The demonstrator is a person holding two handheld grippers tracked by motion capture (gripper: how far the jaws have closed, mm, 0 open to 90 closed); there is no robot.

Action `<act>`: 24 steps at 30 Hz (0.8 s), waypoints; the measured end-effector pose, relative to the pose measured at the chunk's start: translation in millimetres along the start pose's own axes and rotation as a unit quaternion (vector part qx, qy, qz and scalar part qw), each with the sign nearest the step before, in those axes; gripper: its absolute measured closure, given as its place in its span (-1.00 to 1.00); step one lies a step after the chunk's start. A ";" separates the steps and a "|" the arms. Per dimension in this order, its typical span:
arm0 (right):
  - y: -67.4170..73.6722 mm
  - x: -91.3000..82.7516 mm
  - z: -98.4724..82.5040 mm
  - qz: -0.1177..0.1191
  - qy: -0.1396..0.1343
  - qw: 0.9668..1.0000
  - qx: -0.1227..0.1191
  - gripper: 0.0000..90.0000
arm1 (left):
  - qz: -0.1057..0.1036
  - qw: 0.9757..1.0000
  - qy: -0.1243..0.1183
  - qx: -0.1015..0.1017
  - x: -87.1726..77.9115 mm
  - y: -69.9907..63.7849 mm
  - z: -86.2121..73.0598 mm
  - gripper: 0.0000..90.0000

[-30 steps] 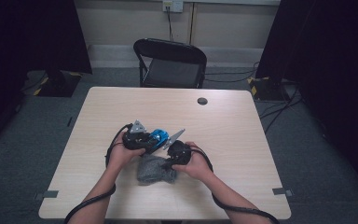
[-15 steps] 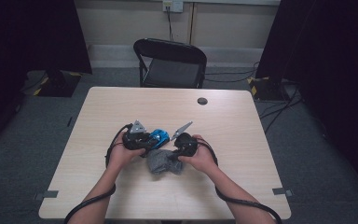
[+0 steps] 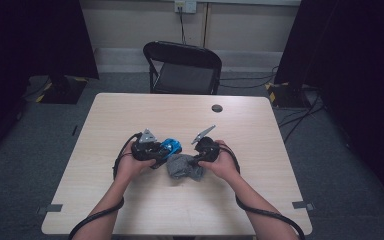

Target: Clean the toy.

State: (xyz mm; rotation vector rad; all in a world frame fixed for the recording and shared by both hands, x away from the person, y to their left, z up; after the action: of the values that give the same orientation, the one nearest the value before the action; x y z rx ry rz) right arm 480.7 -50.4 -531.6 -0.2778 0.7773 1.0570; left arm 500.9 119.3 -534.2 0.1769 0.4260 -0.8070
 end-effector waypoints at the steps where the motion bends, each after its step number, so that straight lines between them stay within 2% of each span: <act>1: -1.8 -0.6 -0.2 -0.002 0.000 1.000 0.001 0.68 | 0.000 1.000 0.000 0.000 0.0 0.0 0.0 0.14; 12: -11.4 -2.8 -2.8 -0.009 -0.005 1.000 0.015 0.68 | 0.003 1.000 -0.002 -0.001 0.0 -0.3 -0.2 0.14; 24: -25.4 -9.4 -3.5 -0.030 -0.004 0.999 0.021 0.68 | 0.003 1.000 -0.003 -0.001 -0.1 -0.5 -0.2 0.14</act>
State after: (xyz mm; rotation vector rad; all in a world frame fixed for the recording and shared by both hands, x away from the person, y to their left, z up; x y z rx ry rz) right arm 498.5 -71.1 -531.3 -0.2597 0.7784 0.9840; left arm 500.4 119.1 -534.3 0.1731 0.4208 -0.8018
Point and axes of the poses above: each handheld gripper's, and its own axes: x roughly forward along the jaws, z roughly out of its top, y roughly to its left, the point moved 8 cm from there along x, roughly forward along the jaws, and after that the axes turned 13 degrees about -y, right-handed, at the moved point
